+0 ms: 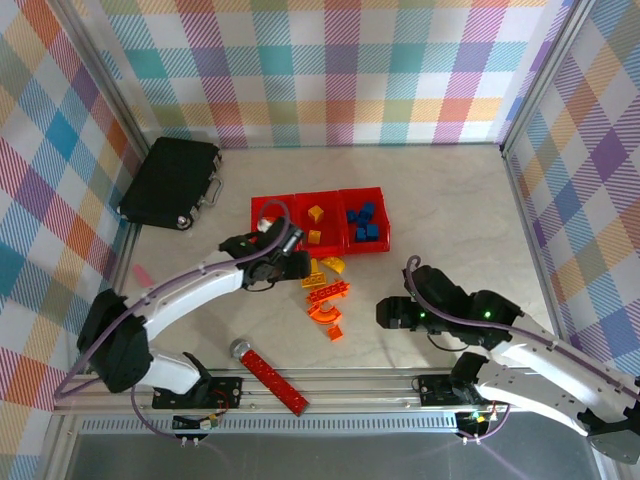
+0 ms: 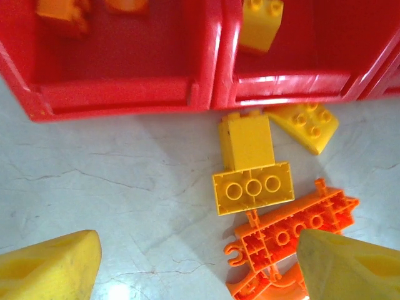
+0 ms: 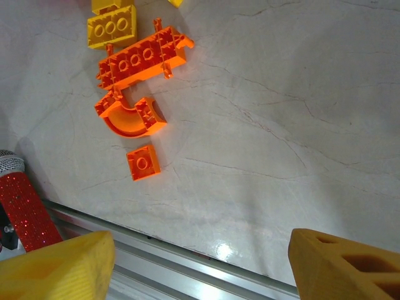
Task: Sort the legos into containers by color
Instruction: Pick up the lego from the center of the table.
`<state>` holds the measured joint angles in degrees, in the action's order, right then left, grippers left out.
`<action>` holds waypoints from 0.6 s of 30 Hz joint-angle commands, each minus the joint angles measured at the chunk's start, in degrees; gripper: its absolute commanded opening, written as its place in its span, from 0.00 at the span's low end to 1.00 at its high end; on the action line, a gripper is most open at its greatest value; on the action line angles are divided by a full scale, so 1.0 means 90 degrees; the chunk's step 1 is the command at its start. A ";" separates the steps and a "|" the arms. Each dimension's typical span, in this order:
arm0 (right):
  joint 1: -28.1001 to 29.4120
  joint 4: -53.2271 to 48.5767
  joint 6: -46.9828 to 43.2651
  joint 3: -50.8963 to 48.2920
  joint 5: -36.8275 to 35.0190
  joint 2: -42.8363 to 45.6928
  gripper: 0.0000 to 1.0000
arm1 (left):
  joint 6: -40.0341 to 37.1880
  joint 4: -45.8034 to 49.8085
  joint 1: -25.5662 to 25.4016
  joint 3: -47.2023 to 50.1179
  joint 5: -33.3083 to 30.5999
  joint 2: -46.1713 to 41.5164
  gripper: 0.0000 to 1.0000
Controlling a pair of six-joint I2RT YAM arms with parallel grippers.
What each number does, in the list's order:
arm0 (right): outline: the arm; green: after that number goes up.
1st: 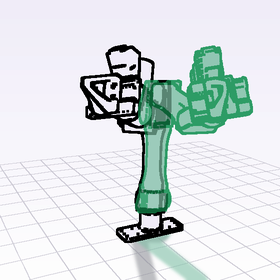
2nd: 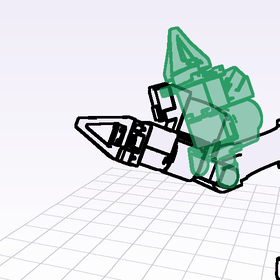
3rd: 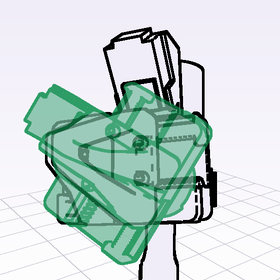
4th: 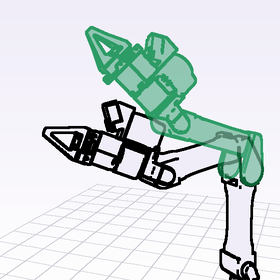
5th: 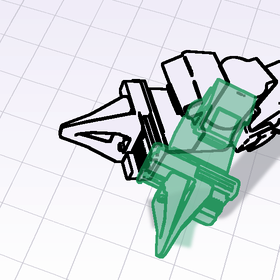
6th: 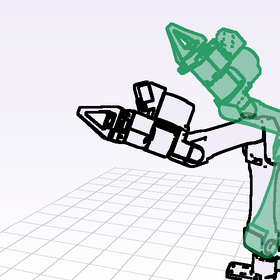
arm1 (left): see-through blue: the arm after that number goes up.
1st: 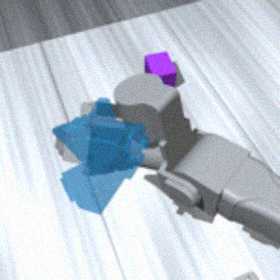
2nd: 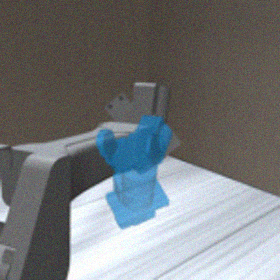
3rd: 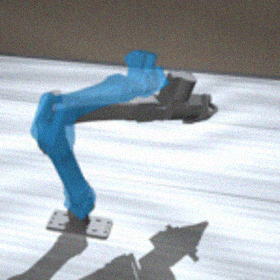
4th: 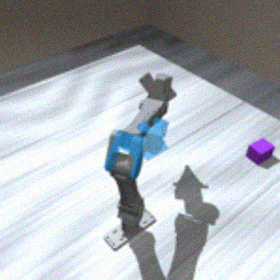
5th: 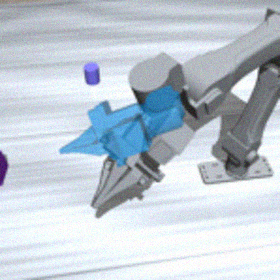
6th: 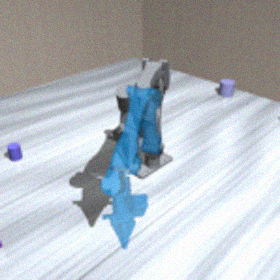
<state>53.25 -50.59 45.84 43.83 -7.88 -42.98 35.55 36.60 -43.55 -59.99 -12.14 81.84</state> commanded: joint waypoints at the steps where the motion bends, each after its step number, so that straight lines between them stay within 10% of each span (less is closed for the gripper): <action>1: -0.0024 -0.0098 0.0016 0.0108 -0.0019 0.0180 0.74 | -0.0010 -0.0184 -0.0215 -0.0254 -0.0362 0.0500 0.81; 18: -0.0027 -0.0418 0.0055 0.0059 -0.0110 0.0581 0.74 | -0.0073 -0.0518 -0.0318 -0.1164 -0.0531 0.2426 0.60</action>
<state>53.25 -52.88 45.91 43.83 -8.34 -38.39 35.11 32.97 -46.00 -68.66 -15.77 102.61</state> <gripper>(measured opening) 0.740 0.603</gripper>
